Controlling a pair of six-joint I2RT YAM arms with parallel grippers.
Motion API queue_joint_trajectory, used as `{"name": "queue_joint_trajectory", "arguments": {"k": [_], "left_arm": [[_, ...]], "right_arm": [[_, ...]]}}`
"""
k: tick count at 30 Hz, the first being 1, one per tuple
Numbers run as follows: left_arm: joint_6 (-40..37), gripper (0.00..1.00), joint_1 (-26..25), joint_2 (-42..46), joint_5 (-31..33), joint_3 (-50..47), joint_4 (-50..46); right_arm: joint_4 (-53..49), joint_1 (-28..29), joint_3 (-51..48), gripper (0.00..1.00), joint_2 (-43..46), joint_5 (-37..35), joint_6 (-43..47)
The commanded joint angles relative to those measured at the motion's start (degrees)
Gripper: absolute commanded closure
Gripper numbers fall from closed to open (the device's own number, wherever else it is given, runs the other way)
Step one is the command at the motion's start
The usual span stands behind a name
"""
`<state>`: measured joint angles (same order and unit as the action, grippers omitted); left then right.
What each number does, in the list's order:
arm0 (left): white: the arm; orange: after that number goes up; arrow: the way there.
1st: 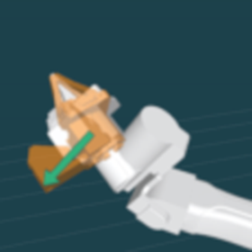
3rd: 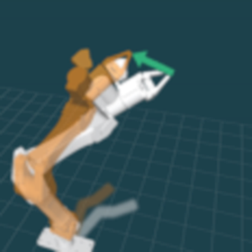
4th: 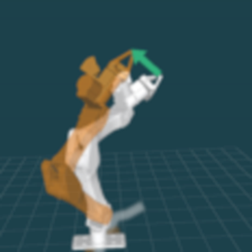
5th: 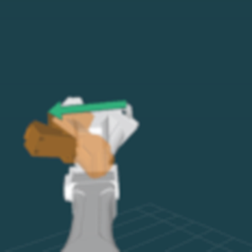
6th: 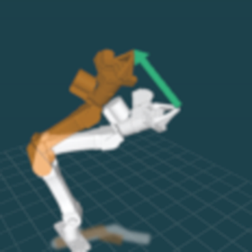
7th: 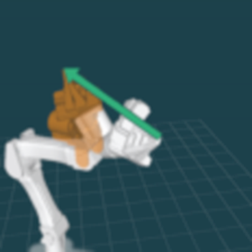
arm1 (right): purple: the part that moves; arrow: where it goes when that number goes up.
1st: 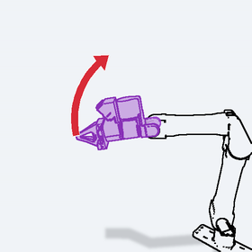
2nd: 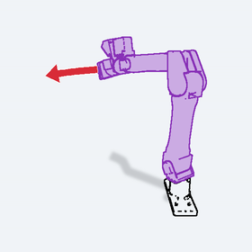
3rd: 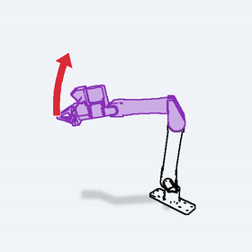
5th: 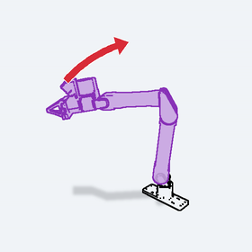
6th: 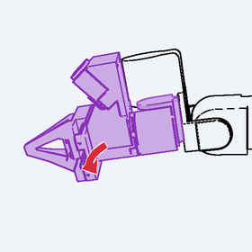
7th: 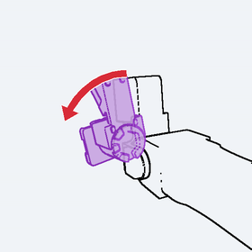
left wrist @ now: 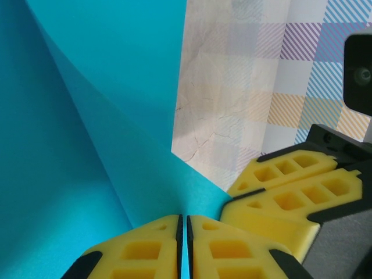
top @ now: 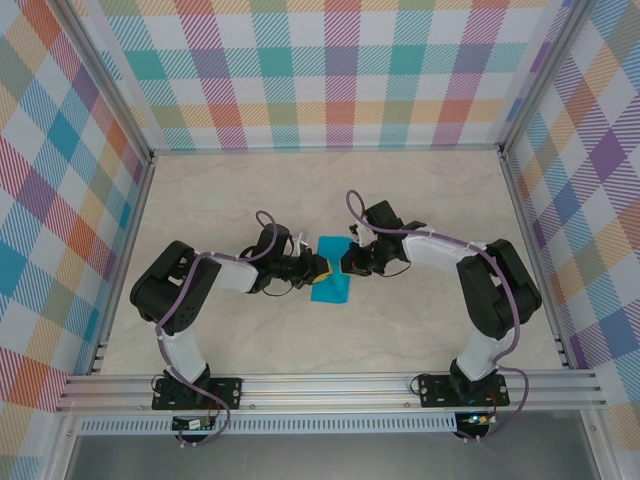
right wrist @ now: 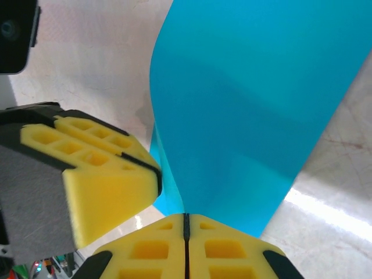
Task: Fold a paper plane with a square sheet of paper (pick it up from the middle)
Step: Fold the triangle a second time at the center of the table.
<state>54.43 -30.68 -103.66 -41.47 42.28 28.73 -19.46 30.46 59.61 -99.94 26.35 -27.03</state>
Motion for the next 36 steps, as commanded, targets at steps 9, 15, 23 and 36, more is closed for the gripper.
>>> {"name": "queue_joint_trajectory", "arguments": {"k": [9,15,23,36], "left_arm": [[-0.3,0.87,-1.6,0.6,-0.4,2.8,1.1],[-0.6,0.87,-2.0,-1.5,-0.4,4.8,-0.1],[-1.2,0.90,-2.5,-3.4,0.5,6.1,-2.0],[-2.3,0.95,-2.7,-4.9,2.4,5.9,-3.9]], "right_arm": [[-3.7,-0.7,4.8,0.92,-5.7,-1.0,6.8],[-4.3,-0.9,5.3,0.90,-6.6,-2.2,7.7],[-4.7,-1.2,5.8,0.88,-7.3,-2.5,7.8],[1.0,-1.9,1.1,0.78,-4.3,3.3,2.4]]}}
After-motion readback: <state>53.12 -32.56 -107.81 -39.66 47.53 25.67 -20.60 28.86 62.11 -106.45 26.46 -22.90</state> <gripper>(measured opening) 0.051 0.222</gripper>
